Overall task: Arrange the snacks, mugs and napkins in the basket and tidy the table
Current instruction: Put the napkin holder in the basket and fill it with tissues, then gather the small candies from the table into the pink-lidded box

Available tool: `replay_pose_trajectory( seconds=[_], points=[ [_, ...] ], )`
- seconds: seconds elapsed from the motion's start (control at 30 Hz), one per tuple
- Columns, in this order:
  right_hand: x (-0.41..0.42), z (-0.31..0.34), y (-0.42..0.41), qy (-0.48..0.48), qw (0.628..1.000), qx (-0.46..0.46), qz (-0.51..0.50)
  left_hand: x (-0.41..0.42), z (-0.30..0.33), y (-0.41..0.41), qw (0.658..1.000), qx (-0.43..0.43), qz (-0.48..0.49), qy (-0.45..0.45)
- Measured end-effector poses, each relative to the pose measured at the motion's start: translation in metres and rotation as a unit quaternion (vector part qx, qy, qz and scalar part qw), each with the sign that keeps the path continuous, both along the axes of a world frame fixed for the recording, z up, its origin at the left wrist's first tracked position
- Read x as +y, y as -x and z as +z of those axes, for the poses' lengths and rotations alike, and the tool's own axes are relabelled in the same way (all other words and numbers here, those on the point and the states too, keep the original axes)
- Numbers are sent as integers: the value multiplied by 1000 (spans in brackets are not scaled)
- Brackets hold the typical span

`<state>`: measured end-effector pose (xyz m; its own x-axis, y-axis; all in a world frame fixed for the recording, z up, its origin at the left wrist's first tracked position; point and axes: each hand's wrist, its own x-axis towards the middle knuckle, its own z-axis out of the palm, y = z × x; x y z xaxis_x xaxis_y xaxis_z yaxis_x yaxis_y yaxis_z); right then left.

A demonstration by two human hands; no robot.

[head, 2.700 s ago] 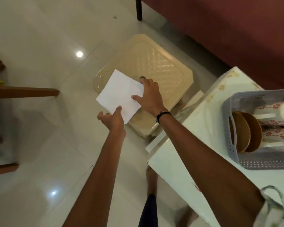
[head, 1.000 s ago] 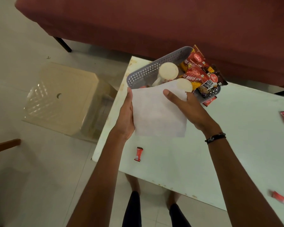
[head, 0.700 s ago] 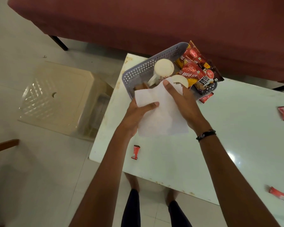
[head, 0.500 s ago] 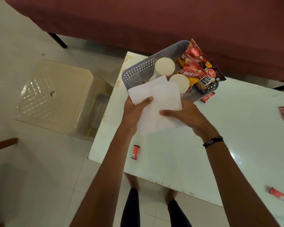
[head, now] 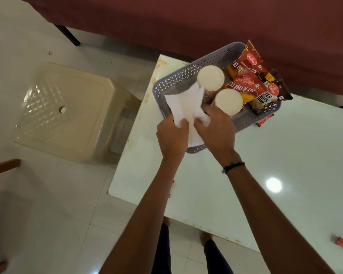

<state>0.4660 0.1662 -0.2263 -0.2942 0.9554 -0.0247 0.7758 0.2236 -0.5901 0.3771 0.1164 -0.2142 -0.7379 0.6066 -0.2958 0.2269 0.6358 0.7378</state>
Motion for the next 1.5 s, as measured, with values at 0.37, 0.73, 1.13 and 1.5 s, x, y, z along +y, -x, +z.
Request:
replay_pose_trajectory(
  seconds=[0.37,0.73,1.13,1.5],
  points=[
    [22,-41,27,-72,994,-39,73,29,-36,17,998,56,12,-5],
    [17,-58,26,-192,977,-38,84,27,-45,14,996,87,5,-1],
    [21,-51,6,-192,978,33,76,28,-39,11,994,86,19,-58],
    [200,2,-86,-13,988,-18,-154,23,-47,29,964,-74,239,-86]
  ],
)
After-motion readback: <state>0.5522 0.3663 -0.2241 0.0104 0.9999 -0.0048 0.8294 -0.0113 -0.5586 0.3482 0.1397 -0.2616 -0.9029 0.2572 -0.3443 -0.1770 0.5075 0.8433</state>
